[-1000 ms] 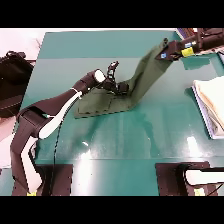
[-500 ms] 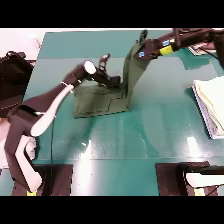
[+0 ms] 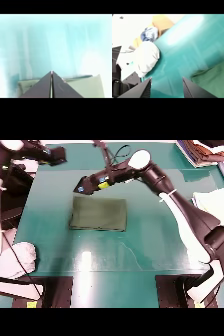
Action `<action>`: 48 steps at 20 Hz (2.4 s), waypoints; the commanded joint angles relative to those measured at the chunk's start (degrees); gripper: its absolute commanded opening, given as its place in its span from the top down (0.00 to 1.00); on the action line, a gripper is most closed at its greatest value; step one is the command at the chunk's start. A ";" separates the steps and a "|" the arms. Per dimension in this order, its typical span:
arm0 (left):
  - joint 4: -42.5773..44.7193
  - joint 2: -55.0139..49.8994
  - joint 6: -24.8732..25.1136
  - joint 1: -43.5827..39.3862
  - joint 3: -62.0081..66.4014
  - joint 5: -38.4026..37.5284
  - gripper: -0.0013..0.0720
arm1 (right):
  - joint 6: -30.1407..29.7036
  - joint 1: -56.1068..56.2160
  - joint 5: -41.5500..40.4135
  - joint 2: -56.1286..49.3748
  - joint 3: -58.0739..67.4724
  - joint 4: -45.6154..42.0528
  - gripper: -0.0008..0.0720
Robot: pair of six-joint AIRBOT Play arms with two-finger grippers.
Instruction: Fold the shirts.
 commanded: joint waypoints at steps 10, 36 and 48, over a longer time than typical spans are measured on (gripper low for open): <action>1.09 3.26 4.28 -3.89 -0.07 0.61 0.95 | 10.45 -25.18 -0.31 13.40 -44.74 -10.67 0.11; -2.29 3.26 7.30 -15.06 -0.07 -0.07 0.95 | 12.33 -43.95 -8.35 19.02 -30.01 -18.29 0.96; -2.32 3.23 7.23 -19.69 -0.07 3.54 0.95 | 10.75 -76.70 -7.69 24.02 -29.38 -19.37 0.96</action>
